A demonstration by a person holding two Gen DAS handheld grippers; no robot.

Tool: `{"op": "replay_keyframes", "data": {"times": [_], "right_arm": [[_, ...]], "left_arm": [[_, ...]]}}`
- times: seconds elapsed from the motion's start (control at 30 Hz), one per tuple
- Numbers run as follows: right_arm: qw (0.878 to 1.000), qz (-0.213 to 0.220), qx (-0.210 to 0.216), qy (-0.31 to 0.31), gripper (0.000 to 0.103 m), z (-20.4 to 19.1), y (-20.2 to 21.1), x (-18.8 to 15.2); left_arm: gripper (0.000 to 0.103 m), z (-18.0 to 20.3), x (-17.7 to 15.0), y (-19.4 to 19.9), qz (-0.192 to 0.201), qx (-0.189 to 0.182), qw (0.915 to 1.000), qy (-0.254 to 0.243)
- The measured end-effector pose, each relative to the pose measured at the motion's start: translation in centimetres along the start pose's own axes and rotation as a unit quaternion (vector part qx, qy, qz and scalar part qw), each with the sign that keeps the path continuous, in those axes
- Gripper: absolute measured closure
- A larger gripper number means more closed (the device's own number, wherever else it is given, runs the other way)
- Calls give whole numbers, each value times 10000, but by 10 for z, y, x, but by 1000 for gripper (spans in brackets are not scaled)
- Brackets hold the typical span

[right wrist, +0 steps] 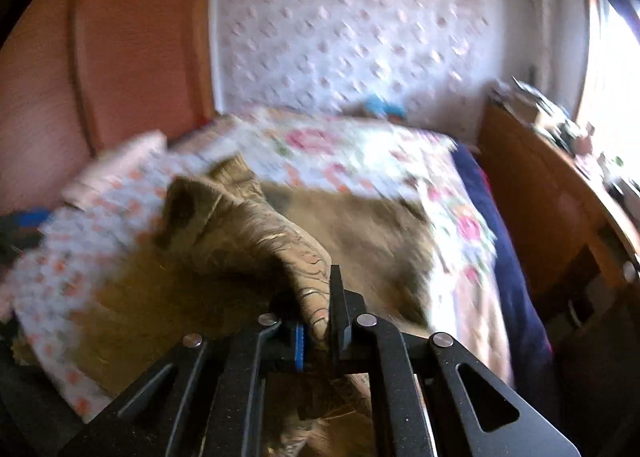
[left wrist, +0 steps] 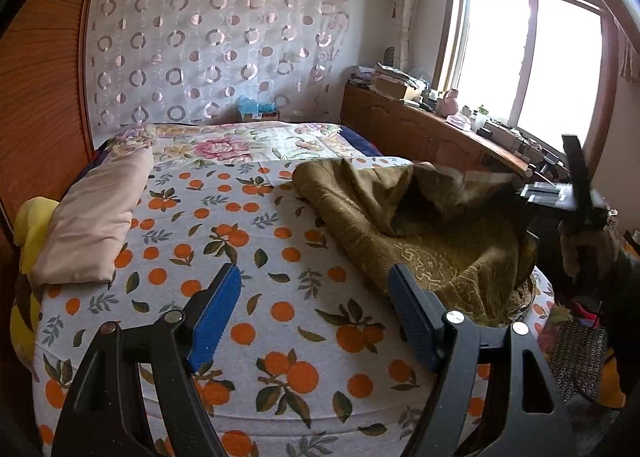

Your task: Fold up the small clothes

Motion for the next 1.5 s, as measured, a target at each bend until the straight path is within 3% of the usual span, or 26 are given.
{"op": "replay_keyframes", "data": {"times": [0.07,0.17,0.2,0.43,0.63,0.77,0.9,1.03,1.1,1.13,1.17,1.33,1.5], "right_arm": [[9997,-167,-193,-22,78,5,-6,-12],[9996,-126,-228,-145,43,8,-3,-14],[9997,-66,-187,-175,42,4,1,-12],[9976,357,522,286,42,-36,12,11],[9931,63,832,828,42,-66,-41,43],[9885,-315,723,1291,42,-79,-76,56],[9809,-558,598,1763,42,-86,-86,54],[9711,-562,576,2248,42,-103,-91,64],[9673,-500,596,2412,52,-108,-92,66],[9665,-506,732,2406,79,-108,-94,68],[9661,-508,821,2393,94,-106,-94,70],[9781,-50,793,1922,98,-67,-85,93],[9920,57,365,1206,98,10,-87,119]], "left_arm": [[26,3,1,0,1,-10,10000,-15],[26,7,1,-1,-11,-26,10000,-47],[26,8,1,-1,-14,-29,10000,-59],[26,15,0,-5,-38,-74,9999,-86],[26,15,-3,-10,-108,-66,9999,-100],[26,16,-8,-12,-147,-65,9998,-104],[26,15,-10,-13,-168,-77,9998,-110],[26,16,-9,-15,-180,-84,9997,-136],[26,17,-6,-19,-186,-125,9997,-140],[26,17,-4,-21,-196,-142,9996,-157],[26,17,-2,-24,-204,-156,9995,-189],[26,20,10,-47,-328,-218,9989,-258],[26,25,21,-70,-440,-333,9981,-268]]}}
Point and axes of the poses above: each gripper's, at about its wrist camera, not at the fingertips, and y roughly against the way its jaws point, z to its right, x to its top, the point moved 5 cm from there along -y, roughly the way its jaws point
